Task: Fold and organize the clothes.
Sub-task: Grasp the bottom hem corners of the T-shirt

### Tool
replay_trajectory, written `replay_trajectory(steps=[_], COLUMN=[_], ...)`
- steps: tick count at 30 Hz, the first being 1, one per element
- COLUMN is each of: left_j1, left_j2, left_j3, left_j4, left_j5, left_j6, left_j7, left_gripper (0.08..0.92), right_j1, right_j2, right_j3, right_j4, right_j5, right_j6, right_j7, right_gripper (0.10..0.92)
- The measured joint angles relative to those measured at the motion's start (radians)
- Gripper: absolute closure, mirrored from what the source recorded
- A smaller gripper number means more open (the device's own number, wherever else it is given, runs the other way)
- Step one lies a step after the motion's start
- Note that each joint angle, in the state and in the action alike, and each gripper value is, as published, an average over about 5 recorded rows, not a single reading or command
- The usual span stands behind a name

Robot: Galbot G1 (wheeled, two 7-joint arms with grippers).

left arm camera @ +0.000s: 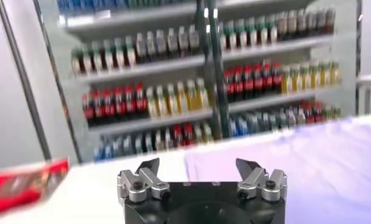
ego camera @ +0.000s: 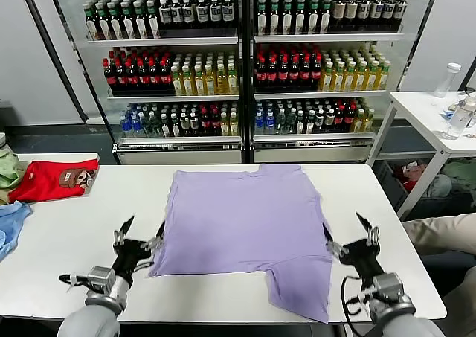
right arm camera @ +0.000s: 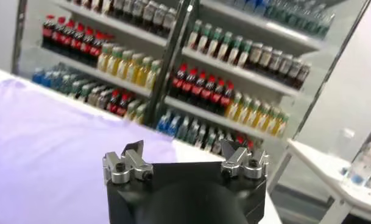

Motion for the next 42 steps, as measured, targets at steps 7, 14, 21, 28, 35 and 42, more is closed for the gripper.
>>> replay_trajectory(steps=[7, 14, 21, 28, 35, 42], left_j1=[0.072, 0.105, 0.102, 0.105, 0.114, 0.109], left_j2=[0.015, 0.023, 0.032, 0.038, 0.033, 0.028], left_j3=[-0.011, -0.011, -0.007, -0.004, 0.012, 0.03], left_j4=[-0.04, -0.047, -0.041, -0.037, -0.038, -0.03], left_j5=[-0.051, -0.093, -0.118, -0.145, -0.16, -0.158], left_j6=[0.087, 0.132, 0.153, 0.158, 0.159, 0.155], left_j7=[-0.047, -0.072, -0.088, -0.09, -0.088, -0.082], left_gripper=[0.177, 0.177, 0.178, 0.311, 0.51, 0.718], right_j1=[-0.071, -0.119, -0.139, -0.138, -0.131, -0.117], right_j2=[-0.005, -0.003, 0.008, 0.009, 0.011, 0.013], right_j3=[-0.005, -0.026, -0.047, -0.061, -0.068, -0.066], right_j4=[0.012, 0.012, -0.002, -0.015, -0.03, -0.047], right_j5=[0.04, 0.063, 0.086, 0.119, 0.148, 0.184], right_j6=[-0.011, -0.022, -0.02, -0.022, -0.02, -0.016], right_j7=[0.022, 0.044, 0.05, 0.061, 0.06, 0.05], right_gripper=[0.203, 0.203, 0.208, 0.379, 0.586, 0.794])
